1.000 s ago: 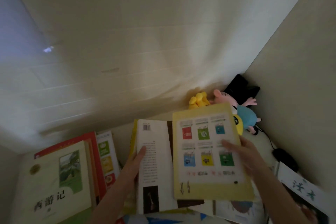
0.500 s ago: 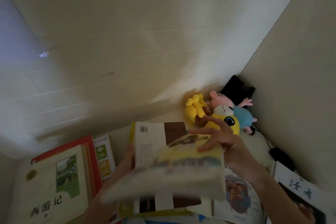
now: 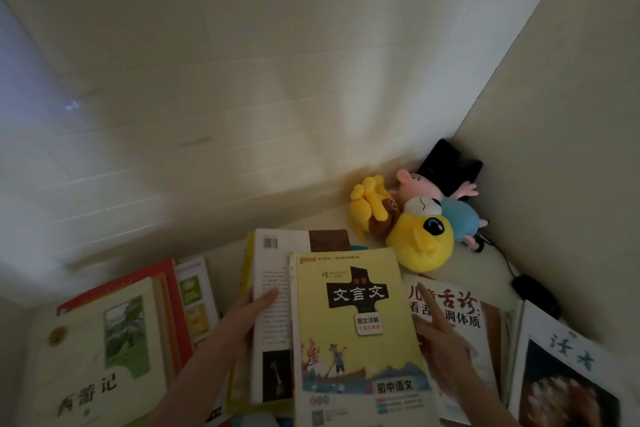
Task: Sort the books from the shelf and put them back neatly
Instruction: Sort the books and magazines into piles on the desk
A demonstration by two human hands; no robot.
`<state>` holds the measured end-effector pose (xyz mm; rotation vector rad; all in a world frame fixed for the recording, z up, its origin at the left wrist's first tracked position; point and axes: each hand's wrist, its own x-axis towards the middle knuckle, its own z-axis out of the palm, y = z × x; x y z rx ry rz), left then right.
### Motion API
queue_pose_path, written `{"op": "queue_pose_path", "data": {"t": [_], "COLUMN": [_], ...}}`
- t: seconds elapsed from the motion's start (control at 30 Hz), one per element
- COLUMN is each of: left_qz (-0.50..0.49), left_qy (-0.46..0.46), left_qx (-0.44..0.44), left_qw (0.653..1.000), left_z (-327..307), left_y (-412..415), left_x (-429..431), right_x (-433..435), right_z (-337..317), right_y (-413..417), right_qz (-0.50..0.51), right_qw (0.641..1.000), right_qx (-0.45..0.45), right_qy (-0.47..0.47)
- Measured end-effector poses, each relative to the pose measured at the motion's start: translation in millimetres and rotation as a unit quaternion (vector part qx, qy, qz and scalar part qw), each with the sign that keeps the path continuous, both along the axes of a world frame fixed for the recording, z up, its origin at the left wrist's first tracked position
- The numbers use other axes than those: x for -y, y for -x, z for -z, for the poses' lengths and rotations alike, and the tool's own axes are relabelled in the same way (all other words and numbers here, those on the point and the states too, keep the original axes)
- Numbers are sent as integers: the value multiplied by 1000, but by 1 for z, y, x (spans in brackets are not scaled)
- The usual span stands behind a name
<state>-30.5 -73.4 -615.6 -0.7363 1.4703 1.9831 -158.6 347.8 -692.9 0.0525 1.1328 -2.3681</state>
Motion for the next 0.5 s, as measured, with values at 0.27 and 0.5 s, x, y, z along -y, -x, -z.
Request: {"op": "queue_pose_path", "data": {"t": [0.27, 0.5], "left_qz": [4, 86], "left_qy": [82, 353], "left_qx": [-90, -244], "left_qw": [993, 899], "left_z": [-37, -142], "left_y": [-1, 17], "left_x": [-8, 2], "right_x": [119, 109], "right_z": [-102, -107], "right_y": [-182, -164], "right_qz": [158, 200], "right_qw": [935, 929], "right_qx": [188, 99], "right_qy": [-256, -295]}}
